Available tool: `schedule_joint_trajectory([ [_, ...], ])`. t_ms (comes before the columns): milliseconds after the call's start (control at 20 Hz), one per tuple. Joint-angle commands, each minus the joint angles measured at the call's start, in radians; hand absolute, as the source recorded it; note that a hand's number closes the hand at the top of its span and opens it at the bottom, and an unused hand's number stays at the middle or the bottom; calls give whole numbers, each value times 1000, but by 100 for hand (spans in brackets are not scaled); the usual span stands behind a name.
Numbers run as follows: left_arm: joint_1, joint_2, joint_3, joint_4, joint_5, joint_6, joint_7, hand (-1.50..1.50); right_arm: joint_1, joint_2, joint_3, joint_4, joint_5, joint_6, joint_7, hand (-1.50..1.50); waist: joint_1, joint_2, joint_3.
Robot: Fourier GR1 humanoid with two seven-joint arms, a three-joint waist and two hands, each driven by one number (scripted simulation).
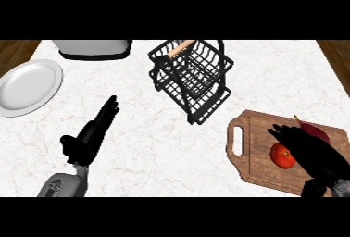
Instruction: Pick the tomato from the cutting board and place it in the tiered basket
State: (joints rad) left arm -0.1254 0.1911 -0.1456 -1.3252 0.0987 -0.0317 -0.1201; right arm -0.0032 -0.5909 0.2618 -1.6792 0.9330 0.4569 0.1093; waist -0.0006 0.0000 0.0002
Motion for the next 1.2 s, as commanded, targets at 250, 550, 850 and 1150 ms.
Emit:
schedule_joint_trajectory([
  [250,15,-27,44,26,-34,-41,-30,0,-44,97,-25,164,108,-30,-86,-150,1,0,0],
  [550,14,-69,33,-85,-50,-12,92,0,-23,115,-64,149,98,-27,-175,150,0,-1,0],
  [850,33,-54,54,-47,-49,-62,20,0,-63,166,-72,242,107,-173,-307,150,1,0,0],
  [1150,39,-35,78,-37,-52,-79,19,0,7,244,-115,188,131,-185,-157,150,-9,-2,-1],
])
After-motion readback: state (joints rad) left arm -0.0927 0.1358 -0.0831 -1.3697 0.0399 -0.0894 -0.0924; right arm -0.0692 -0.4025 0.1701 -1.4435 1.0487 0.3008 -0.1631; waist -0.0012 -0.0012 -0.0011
